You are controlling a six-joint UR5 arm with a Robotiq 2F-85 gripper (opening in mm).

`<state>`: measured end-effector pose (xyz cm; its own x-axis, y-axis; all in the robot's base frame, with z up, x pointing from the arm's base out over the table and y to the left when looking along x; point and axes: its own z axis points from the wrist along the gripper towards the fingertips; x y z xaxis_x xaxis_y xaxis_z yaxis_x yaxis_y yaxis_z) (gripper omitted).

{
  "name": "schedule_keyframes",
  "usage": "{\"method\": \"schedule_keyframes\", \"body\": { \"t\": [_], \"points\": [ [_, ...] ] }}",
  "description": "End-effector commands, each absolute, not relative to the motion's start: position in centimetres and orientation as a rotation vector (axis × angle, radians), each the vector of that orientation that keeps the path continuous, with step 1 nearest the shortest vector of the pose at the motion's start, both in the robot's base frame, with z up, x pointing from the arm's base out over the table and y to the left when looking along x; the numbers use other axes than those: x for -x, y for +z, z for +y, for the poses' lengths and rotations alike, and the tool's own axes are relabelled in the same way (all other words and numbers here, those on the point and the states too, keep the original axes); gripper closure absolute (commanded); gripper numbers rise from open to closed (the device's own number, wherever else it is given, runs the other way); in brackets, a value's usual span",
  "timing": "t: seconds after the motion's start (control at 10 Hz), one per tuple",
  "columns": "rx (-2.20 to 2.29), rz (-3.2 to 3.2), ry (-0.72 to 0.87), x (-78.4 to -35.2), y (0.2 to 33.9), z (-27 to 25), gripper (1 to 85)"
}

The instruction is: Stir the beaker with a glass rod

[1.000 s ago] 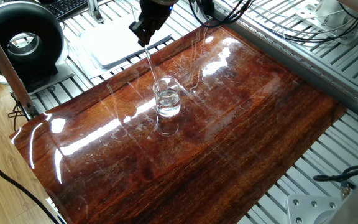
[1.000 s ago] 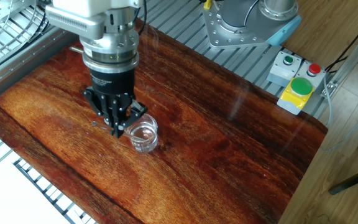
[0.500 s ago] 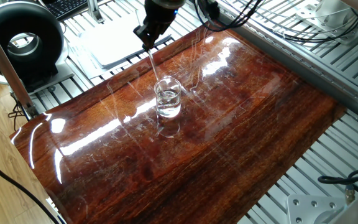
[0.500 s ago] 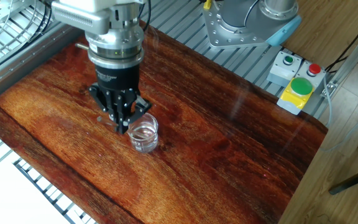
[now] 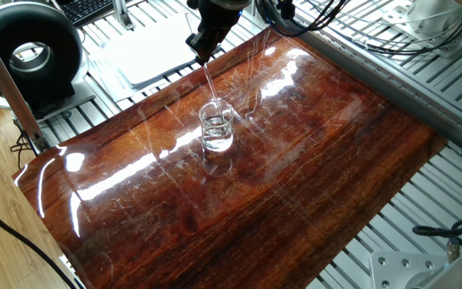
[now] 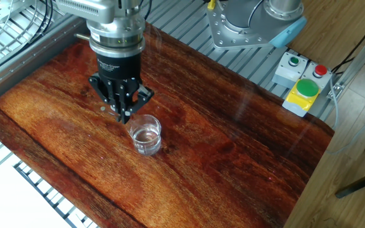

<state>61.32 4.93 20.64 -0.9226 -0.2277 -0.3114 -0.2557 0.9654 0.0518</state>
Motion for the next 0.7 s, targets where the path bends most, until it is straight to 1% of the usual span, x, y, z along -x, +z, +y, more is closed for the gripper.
{"method": "schedule_keyframes", "body": {
  "t": [0.0,0.6],
  "points": [
    [0.365,2.796,0.134,-61.9,20.4,4.7,84.7],
    [0.32,2.798,0.184,-62.8,19.1,5.6,84.7]
  ]
}}
